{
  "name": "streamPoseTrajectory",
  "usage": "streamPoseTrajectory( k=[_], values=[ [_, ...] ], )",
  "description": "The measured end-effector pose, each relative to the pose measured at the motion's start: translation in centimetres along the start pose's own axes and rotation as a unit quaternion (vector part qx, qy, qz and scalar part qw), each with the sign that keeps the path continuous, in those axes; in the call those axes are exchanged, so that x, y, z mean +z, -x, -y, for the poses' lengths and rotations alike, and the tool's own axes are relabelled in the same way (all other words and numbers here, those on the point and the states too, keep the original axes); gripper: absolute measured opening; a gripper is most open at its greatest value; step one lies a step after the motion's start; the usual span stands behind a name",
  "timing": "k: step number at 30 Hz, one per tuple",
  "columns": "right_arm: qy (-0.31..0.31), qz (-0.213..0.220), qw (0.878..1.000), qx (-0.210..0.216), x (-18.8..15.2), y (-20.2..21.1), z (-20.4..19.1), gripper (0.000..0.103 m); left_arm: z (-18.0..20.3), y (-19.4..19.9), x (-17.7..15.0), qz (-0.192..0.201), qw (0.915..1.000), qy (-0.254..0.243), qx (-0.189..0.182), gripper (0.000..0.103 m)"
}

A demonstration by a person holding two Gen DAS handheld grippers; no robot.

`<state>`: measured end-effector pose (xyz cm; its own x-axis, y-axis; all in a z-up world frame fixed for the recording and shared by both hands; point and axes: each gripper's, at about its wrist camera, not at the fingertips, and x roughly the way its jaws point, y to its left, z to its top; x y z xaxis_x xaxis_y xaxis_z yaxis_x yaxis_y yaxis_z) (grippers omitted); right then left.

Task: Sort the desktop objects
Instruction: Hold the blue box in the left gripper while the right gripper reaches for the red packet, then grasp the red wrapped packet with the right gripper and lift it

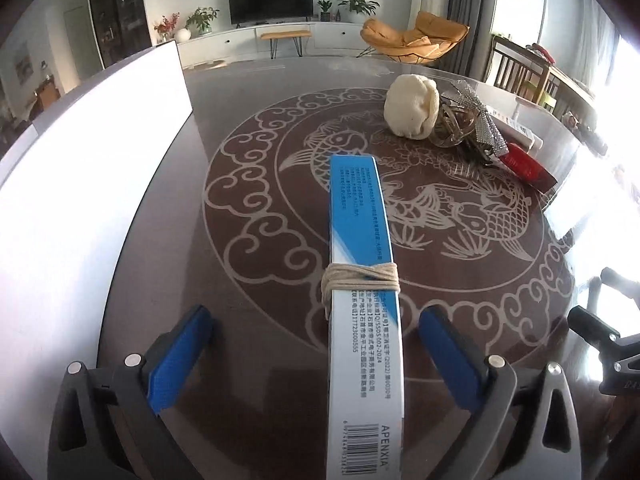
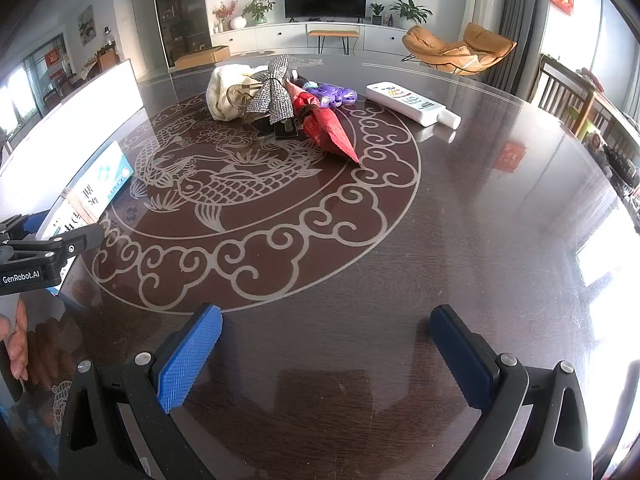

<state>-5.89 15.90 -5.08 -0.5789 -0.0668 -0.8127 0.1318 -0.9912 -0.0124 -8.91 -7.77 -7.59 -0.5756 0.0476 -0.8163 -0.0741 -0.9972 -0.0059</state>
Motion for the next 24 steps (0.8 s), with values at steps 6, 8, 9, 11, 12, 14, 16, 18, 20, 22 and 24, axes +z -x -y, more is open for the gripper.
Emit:
streamPoseTrajectory(
  k=[6, 8, 9, 11, 12, 14, 16, 18, 20, 22, 24],
  values=[
    [0.031, -0.013, 0.999, 0.027, 1.7, -1.1, 1.0, 0.103, 0.1, -0.1, 0.0, 0.000, 1.0000, 0.000, 0.000, 0.103],
    [0.041, -0.019, 0.999, 0.000, 3.8, -2.1, 2.0, 0.103, 0.3, -0.2, -0.1, 0.000, 1.0000, 0.000, 0.000, 0.103],
    [0.042, -0.015, 0.999, 0.004, 4.9, -2.5, 2.5, 0.103, 0.3, -0.2, -0.1, 0.000, 1.0000, 0.000, 0.000, 0.103],
    [0.038, -0.009, 0.999, 0.002, 6.8, -3.5, 3.1, 0.102, 0.4, -0.2, -0.1, 0.000, 1.0000, 0.000, 0.000, 0.103],
    [0.037, -0.012, 0.999, 0.000, 7.7, -4.4, 3.1, 0.101, 0.3, -0.2, -0.1, 0.000, 1.0000, 0.000, 0.000, 0.103],
    [0.043, -0.022, 0.999, 0.007, 8.7, -5.9, 2.7, 0.091, 0.4, -0.2, -0.2, 0.000, 1.0000, 0.000, 0.000, 0.103],
    [0.036, -0.014, 0.999, 0.023, 10.1, -6.9, 2.3, 0.080, 0.4, -0.1, -0.1, 0.000, 1.0000, 0.000, 0.000, 0.103],
    [0.029, -0.010, 0.999, 0.020, 11.3, -7.6, 2.1, 0.069, 0.4, -0.1, -0.1, 0.000, 1.0000, 0.000, 0.000, 0.103],
    [0.032, -0.009, 0.999, 0.024, 12.5, -8.2, 1.7, 0.048, 0.4, -0.1, -0.1, 0.000, 1.0000, 0.000, 0.000, 0.103],
    [0.043, -0.007, 0.998, 0.034, 13.2, -8.4, 1.3, 0.035, 0.4, -0.1, -0.1, 0.000, 1.0000, 0.000, 0.000, 0.103],
    [0.050, -0.005, 0.998, 0.046, 13.0, -8.3, 1.0, 0.028, 0.4, -0.1, -0.1, 0.000, 1.0000, 0.001, 0.001, 0.103]
  ],
)
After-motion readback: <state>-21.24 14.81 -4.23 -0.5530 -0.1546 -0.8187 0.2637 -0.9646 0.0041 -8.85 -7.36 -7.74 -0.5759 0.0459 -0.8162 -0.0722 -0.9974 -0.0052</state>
